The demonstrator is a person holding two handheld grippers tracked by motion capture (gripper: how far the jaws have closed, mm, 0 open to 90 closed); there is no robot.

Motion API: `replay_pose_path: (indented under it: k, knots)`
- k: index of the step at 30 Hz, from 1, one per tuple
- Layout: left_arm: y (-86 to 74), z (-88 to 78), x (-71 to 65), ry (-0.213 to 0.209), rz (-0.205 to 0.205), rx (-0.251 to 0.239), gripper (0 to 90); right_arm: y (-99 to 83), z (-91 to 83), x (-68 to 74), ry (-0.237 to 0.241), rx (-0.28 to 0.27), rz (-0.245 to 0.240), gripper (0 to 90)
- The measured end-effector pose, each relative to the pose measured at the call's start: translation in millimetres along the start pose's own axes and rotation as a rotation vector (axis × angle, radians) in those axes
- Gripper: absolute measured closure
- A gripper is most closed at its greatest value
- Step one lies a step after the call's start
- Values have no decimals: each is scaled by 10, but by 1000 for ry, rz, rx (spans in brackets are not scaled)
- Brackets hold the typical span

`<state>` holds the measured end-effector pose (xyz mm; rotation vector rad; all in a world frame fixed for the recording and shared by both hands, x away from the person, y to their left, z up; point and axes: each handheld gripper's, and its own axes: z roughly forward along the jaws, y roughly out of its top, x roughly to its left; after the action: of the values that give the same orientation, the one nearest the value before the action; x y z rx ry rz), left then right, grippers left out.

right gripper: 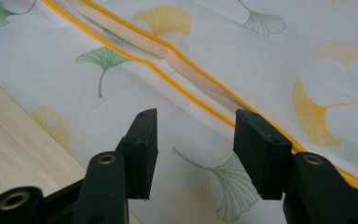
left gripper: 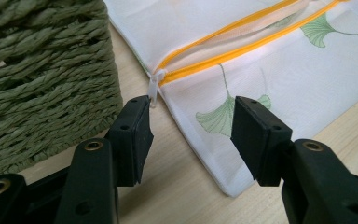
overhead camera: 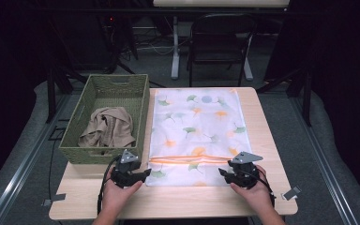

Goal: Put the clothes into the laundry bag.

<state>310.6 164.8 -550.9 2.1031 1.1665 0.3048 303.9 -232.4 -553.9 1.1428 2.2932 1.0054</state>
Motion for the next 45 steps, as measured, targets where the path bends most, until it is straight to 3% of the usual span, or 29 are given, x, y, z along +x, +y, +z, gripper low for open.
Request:
replay_pose_path:
  k: [5, 14, 18, 22, 26, 31, 37, 40, 42, 43, 44, 45]
  knots:
    - [5, -13, -35, -16, -7, -3, 449, 33, 6, -6, 5, -21, 21, 469]
    - [57, -107, -90, -16, 2, -9, 419, 59, -11, 17, 24, -7, -9, 448]
    - [118, -159, -91, -16, -14, -26, 420, 53, -36, 35, 24, -16, 0, 448]
    - [298, -325, -85, 3, 26, -53, 422, 34, -82, 40, 22, -10, -9, 448]
    - [457, -461, -42, 1, 26, -56, 411, 27, -123, 34, 19, -31, 11, 448]
    - [656, -579, 25, 9, 36, -54, 425, 24, -147, 52, 14, -32, -2, 446]
    - [801, -615, 136, 4, 28, -35, 474, 26, -139, 49, 8, -36, -9, 440]
    - [853, -606, 224, 13, 5, -22, 443, 30, -125, 48, 7, -38, -4, 437]
    - [900, -608, 340, 14, -27, -10, 429, 32, -108, 40, 6, -32, -4, 437]
    - [930, -609, 433, 14, -73, -8, 428, 37, -95, 39, 8, -30, -4, 437]
    - [930, -609, 433, 14, -73, -8, 424, 37, -95, 39, 8, -30, -4, 437]
    - [946, -605, 504, 24, -101, -9, 424, 40, -88, 39, 11, -31, -4, 437]
